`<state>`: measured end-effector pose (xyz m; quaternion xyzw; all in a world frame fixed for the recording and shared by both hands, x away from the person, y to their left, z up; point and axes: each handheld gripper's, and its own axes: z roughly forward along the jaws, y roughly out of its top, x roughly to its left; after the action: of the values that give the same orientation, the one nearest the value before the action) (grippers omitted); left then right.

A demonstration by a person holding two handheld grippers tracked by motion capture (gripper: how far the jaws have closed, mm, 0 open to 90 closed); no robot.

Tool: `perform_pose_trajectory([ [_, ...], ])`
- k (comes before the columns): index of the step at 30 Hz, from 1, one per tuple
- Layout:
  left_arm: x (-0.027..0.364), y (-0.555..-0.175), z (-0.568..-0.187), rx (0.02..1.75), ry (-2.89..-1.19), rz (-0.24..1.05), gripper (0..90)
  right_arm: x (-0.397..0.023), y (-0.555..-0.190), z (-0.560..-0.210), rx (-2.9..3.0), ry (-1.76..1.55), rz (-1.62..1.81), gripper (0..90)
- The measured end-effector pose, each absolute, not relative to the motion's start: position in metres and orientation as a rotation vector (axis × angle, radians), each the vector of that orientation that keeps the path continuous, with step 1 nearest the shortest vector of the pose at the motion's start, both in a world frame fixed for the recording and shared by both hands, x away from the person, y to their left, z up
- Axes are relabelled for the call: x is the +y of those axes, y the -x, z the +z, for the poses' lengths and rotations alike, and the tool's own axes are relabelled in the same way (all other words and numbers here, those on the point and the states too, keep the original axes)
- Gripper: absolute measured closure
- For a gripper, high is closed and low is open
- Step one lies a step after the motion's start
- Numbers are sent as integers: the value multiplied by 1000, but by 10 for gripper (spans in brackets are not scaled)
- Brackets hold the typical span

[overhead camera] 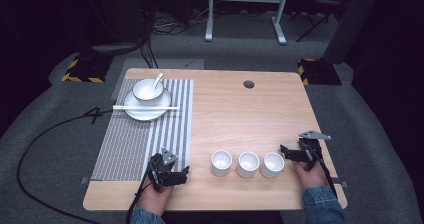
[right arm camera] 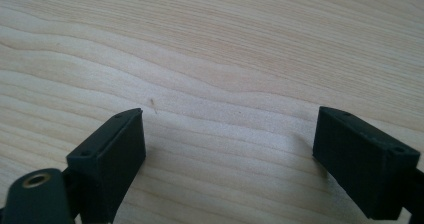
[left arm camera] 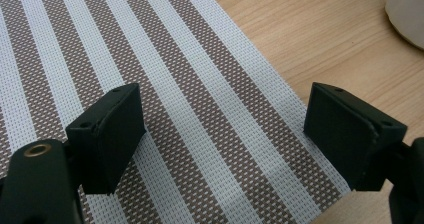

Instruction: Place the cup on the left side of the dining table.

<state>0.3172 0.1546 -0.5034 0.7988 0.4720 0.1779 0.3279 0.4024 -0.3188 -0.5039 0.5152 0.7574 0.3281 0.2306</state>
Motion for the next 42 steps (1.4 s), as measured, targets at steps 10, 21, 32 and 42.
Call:
perform_pose_trajectory([
  [10, 155, -317, -503, 1235, -2089, 462, 169, -319, -402, -504, 2083, -1419, 902, 133],
  [21, 165, -315, -494, 1246, -1934, 432, 161, -319, -402, -504, 2084, -1419, 902, 133],
  [32, 158, -301, -460, 1104, -1811, 481, 157, -319, -402, -504, 2083, -1419, 902, 133],
  [42, 152, -298, -446, 1080, -1809, 477, 163, -319, -402, -504, 2083, -1419, 902, 133],
])
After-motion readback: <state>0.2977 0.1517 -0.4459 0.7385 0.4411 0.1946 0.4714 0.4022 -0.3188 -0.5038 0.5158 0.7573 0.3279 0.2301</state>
